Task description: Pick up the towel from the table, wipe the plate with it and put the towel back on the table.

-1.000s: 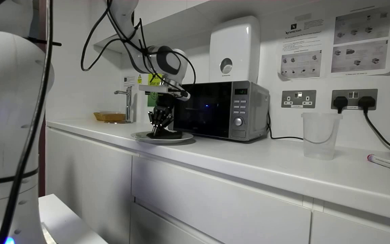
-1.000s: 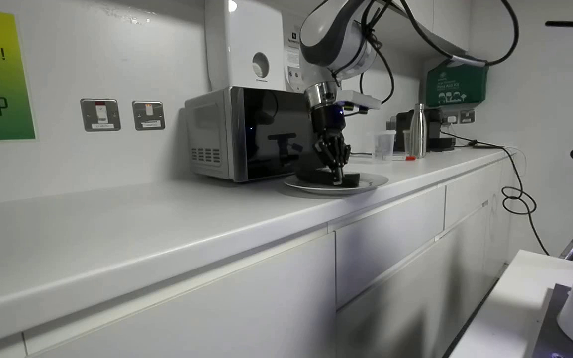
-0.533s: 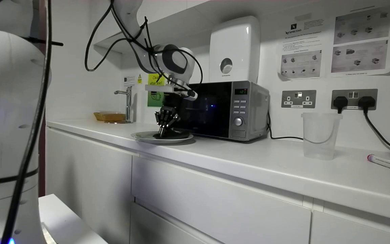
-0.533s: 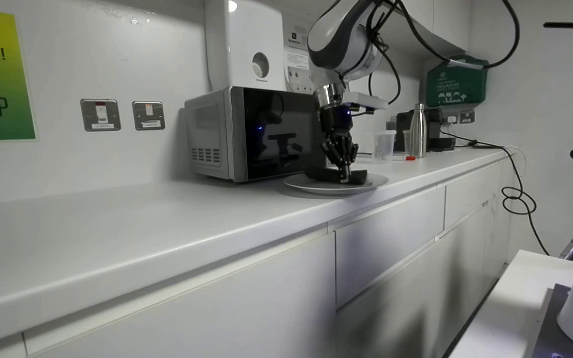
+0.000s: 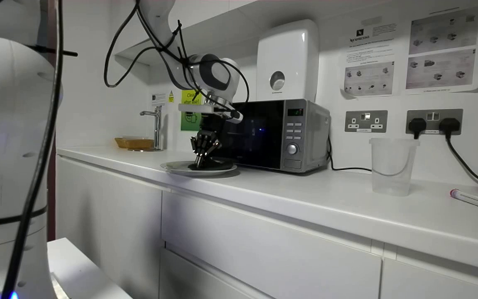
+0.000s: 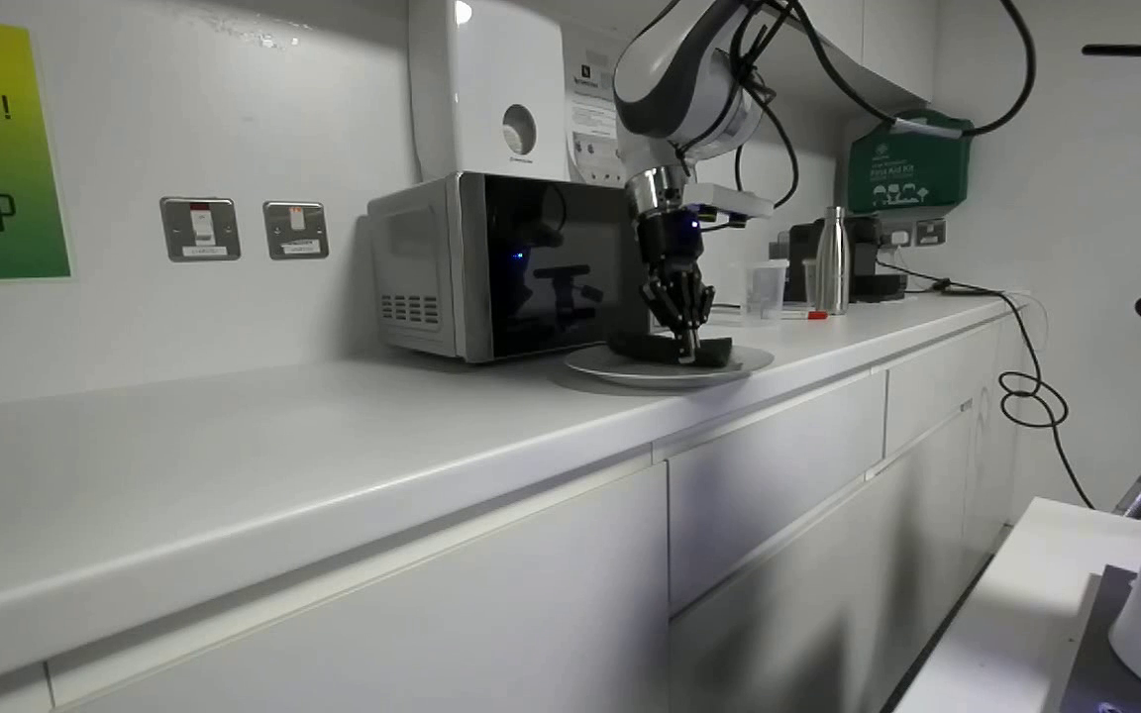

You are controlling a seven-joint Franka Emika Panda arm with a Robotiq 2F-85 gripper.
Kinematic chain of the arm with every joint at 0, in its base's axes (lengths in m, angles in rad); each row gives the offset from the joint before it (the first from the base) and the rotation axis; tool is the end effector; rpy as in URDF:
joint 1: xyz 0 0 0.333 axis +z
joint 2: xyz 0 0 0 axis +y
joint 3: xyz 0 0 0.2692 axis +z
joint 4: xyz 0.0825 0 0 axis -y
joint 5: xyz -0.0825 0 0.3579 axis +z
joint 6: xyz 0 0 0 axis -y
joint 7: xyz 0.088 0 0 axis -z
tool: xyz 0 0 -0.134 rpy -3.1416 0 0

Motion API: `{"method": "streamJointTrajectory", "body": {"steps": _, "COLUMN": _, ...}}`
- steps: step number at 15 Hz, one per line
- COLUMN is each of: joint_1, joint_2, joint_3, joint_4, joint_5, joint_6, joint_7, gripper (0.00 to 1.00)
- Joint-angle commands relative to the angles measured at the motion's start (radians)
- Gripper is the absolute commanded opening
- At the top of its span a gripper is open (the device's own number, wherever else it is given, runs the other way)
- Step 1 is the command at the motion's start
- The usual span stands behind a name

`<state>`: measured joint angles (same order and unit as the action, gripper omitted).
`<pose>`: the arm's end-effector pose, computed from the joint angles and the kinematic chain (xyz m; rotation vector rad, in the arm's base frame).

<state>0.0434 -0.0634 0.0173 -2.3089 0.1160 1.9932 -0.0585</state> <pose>0.4470 0.0371 0.2965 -3.0185 -0.0876 0.3829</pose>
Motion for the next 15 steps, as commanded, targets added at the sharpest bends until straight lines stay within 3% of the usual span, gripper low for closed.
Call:
{"method": "streamJointTrajectory", "body": {"steps": 1, "joint_1": -0.004, "joint_2": 0.033, "joint_3": 0.004, "joint_4": 0.036, "joint_5": -0.009, "joint_6": -0.018, "joint_7": -0.002, "gripper": 0.01}}
{"method": "streamJointTrajectory", "body": {"steps": 15, "joint_1": 0.023, "joint_2": 0.114, "joint_3": 0.043, "joint_4": 0.122, "joint_5": 0.000, "joint_6": -0.012, "joint_7": -0.004, "gripper": 0.01}}
